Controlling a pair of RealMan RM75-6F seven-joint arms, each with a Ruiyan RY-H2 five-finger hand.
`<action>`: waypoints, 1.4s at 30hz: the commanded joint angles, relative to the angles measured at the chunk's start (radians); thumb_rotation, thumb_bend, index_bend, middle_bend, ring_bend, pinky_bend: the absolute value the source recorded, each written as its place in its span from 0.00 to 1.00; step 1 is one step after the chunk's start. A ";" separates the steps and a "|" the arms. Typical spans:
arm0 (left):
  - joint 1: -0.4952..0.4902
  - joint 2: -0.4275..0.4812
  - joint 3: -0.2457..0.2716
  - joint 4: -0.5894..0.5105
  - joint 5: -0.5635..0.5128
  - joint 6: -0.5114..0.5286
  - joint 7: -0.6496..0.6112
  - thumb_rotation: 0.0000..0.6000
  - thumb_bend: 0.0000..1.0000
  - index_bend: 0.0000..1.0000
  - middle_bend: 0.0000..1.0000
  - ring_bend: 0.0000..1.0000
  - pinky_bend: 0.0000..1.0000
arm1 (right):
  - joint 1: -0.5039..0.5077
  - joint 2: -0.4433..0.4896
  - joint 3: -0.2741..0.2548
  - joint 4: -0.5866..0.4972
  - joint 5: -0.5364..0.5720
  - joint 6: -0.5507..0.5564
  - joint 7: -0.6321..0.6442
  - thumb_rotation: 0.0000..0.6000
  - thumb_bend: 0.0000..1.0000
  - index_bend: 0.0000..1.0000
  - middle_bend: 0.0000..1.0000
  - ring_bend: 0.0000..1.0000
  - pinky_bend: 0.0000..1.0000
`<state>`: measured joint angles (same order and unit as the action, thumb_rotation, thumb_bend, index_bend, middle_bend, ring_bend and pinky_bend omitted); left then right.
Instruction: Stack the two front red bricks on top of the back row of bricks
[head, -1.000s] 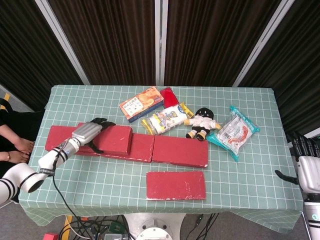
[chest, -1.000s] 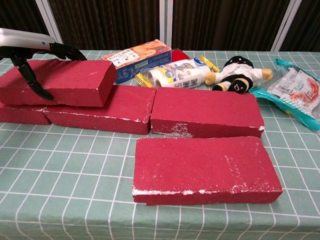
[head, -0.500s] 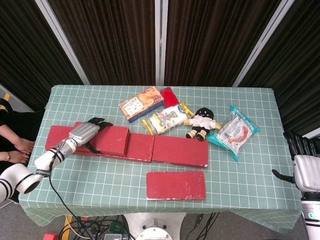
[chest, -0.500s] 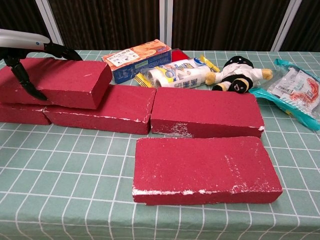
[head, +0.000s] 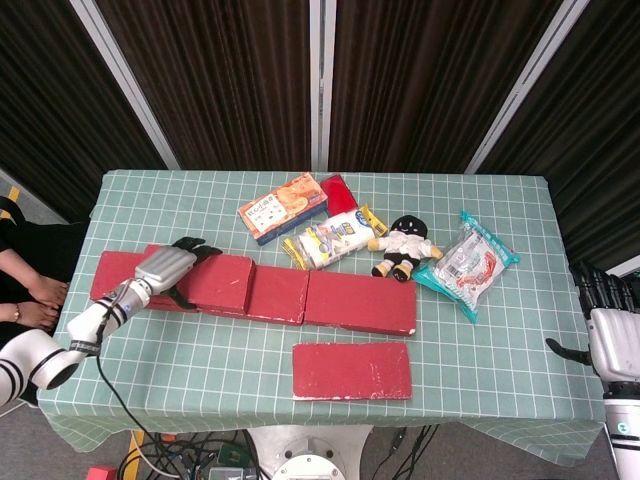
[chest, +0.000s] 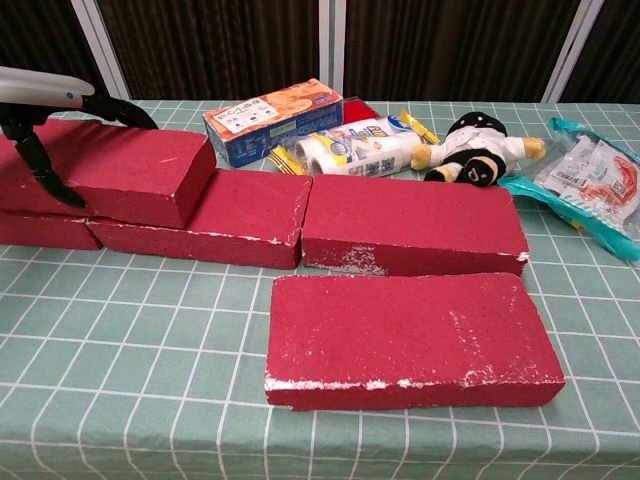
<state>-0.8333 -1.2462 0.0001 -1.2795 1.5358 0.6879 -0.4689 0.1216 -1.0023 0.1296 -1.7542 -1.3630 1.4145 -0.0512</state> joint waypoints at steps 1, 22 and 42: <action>-0.002 -0.004 0.003 0.006 -0.003 -0.004 -0.007 1.00 0.06 0.21 0.19 0.00 0.00 | 0.001 -0.001 0.000 -0.001 0.001 -0.001 -0.001 1.00 0.00 0.00 0.00 0.00 0.00; 0.000 -0.034 0.024 0.038 0.010 0.034 -0.020 1.00 0.06 0.21 0.17 0.00 0.00 | 0.006 -0.005 0.000 0.005 0.015 -0.014 -0.002 1.00 0.00 0.00 0.00 0.00 0.00; 0.005 -0.044 0.026 0.037 -0.013 0.042 0.015 1.00 0.05 0.04 0.00 0.00 0.00 | 0.007 -0.014 0.001 0.015 0.027 -0.016 -0.014 1.00 0.00 0.00 0.00 0.00 0.00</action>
<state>-0.8290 -1.2903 0.0266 -1.2416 1.5239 0.7294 -0.4548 0.1283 -1.0163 0.1302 -1.7387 -1.3357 1.3982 -0.0649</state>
